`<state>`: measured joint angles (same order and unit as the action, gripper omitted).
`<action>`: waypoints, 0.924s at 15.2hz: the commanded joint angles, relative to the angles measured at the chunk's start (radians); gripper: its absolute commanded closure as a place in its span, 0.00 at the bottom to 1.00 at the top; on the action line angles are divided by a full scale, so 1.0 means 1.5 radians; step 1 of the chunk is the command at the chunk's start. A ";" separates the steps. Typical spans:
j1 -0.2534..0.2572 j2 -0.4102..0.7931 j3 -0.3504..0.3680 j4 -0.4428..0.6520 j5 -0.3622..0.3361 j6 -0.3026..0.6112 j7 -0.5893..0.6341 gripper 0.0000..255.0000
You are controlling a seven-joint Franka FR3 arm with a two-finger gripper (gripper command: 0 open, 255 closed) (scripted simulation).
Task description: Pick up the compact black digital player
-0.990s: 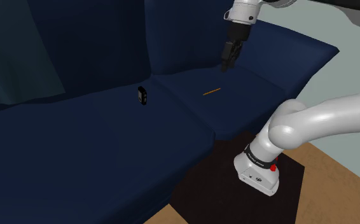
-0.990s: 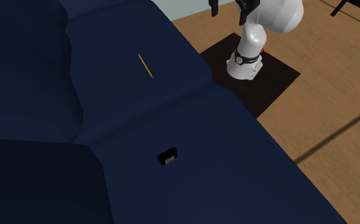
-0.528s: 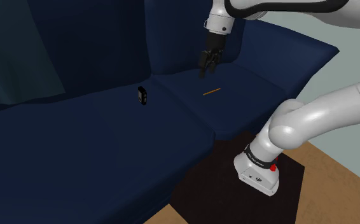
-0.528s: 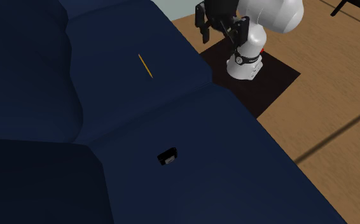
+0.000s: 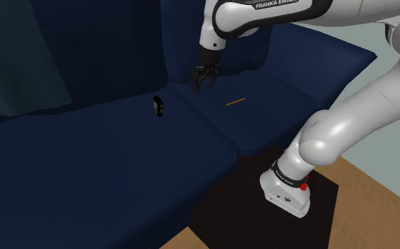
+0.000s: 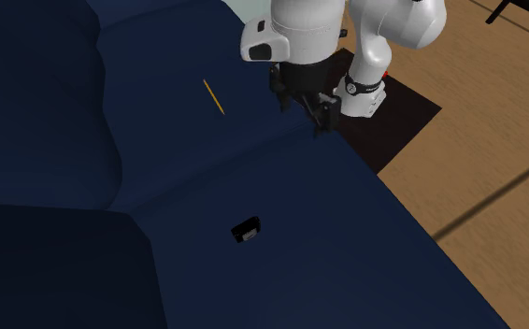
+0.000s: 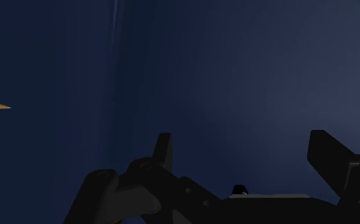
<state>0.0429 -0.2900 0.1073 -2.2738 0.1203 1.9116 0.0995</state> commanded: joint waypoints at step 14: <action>0.030 0.376 0.036 0.254 -0.110 0.149 0.167 0.00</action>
<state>0.0807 0.2398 0.1616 -1.9233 -0.0314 2.1309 0.3306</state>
